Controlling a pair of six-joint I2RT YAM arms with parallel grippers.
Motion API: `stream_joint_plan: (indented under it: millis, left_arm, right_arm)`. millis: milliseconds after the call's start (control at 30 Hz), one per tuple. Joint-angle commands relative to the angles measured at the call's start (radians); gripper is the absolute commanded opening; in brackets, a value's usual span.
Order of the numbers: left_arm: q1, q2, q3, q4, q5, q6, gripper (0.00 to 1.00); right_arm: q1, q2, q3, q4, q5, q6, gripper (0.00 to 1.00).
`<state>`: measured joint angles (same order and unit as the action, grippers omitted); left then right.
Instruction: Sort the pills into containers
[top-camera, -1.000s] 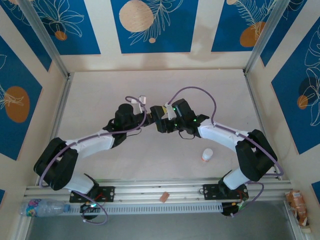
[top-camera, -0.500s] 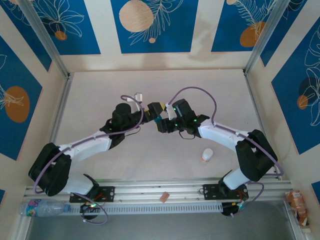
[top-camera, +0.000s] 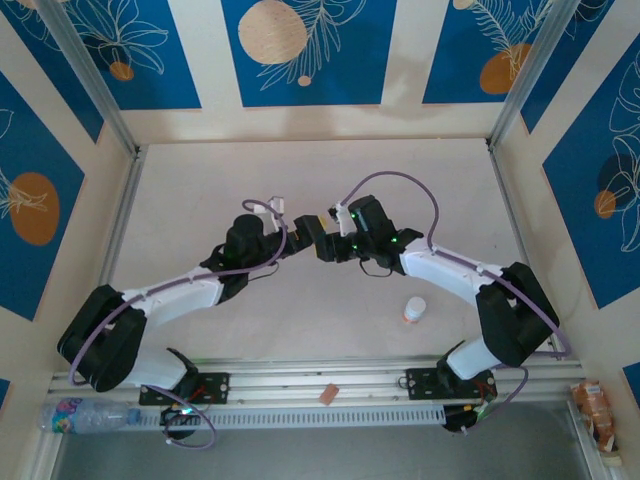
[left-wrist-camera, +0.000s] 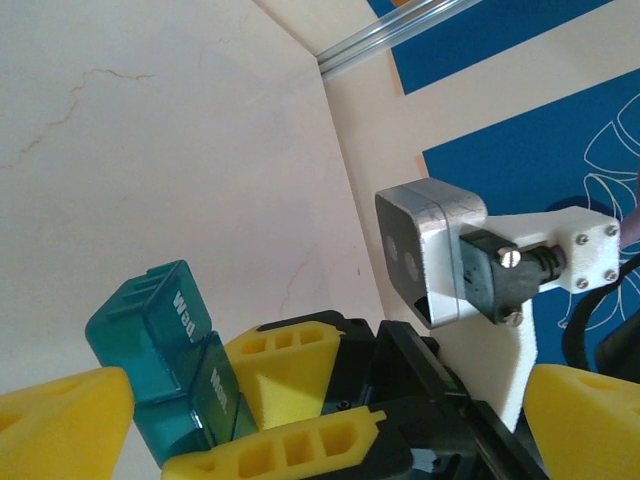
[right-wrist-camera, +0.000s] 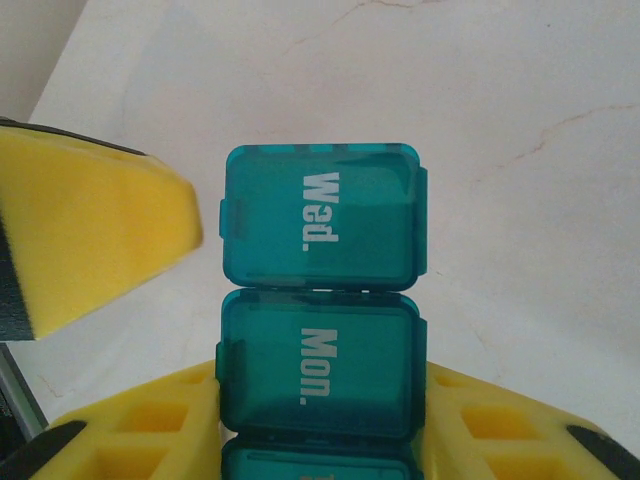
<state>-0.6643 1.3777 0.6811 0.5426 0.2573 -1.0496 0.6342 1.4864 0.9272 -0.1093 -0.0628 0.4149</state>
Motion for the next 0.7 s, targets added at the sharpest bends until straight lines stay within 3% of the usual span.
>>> stream_joint_plan:
  millis: [0, 667]
  left_arm:
    - [-0.012, 0.007, -0.008, 0.052, -0.001, -0.012, 1.00]
    - [-0.018, 0.044, 0.048, 0.098, 0.003, -0.027, 1.00]
  right_arm:
    - [-0.004, -0.032, 0.015, 0.031, -0.038, 0.022, 0.26]
    - [0.055, 0.000, 0.016, 0.043, -0.017, 0.018, 0.26]
